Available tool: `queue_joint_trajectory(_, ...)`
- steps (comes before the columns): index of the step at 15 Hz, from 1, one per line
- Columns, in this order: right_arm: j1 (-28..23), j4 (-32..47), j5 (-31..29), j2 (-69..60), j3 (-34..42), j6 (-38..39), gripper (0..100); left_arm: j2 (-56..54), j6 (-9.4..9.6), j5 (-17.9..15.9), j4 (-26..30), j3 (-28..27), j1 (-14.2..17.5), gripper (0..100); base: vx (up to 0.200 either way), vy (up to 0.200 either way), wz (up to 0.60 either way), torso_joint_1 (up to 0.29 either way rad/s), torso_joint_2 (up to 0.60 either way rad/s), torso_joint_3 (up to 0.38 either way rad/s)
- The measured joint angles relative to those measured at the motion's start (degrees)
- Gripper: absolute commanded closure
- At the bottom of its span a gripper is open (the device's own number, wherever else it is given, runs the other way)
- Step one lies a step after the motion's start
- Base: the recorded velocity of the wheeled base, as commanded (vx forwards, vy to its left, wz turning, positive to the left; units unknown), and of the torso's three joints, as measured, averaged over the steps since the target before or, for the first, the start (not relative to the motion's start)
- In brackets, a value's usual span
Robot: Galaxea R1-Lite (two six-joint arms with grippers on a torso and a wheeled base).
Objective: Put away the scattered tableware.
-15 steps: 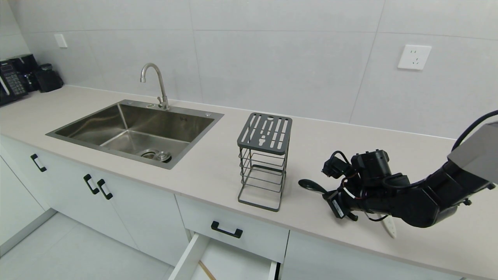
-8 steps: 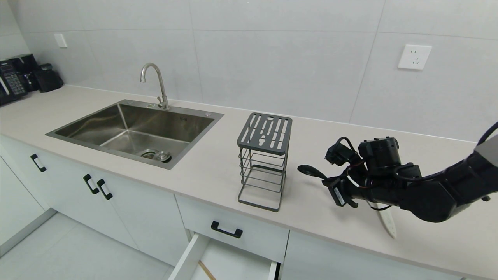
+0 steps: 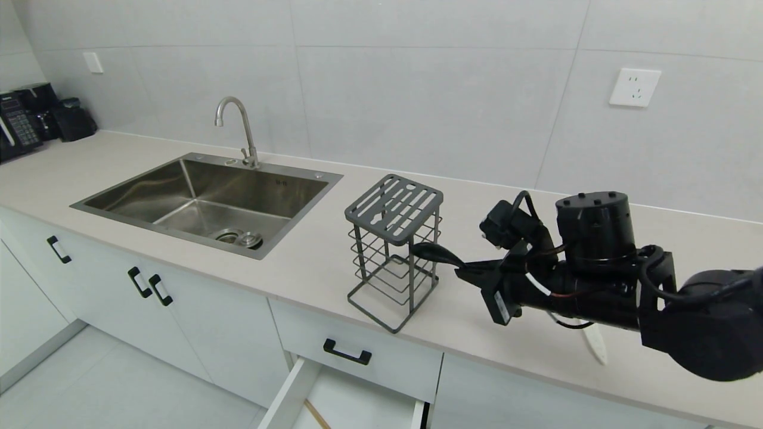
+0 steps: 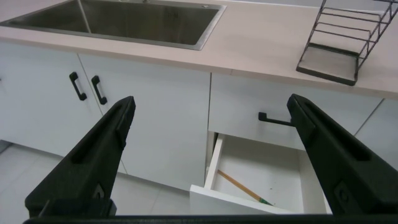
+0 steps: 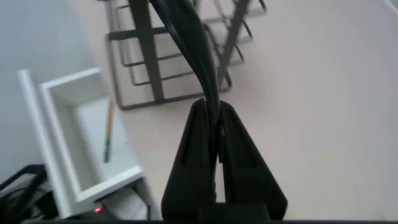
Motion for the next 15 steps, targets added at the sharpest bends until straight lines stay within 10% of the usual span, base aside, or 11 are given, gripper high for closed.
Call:
queue_joint_trajectory(4,9.64,-3.23,1.93,-1.08,1.68,10.4,100,0.0,0.02,-0.02,0.02,0.0,0.0,0,0.0,0.0,0.0,0.0,0.0,0.0)
queue_joint_trajectory(15,7.5,-4.63,-0.6,-1.49,6.23,10.59,100,0.0,0.0,0.0,0.02,0.0,0.0,0,0.0,0.0,0.0,0.0,0.0,0.0)
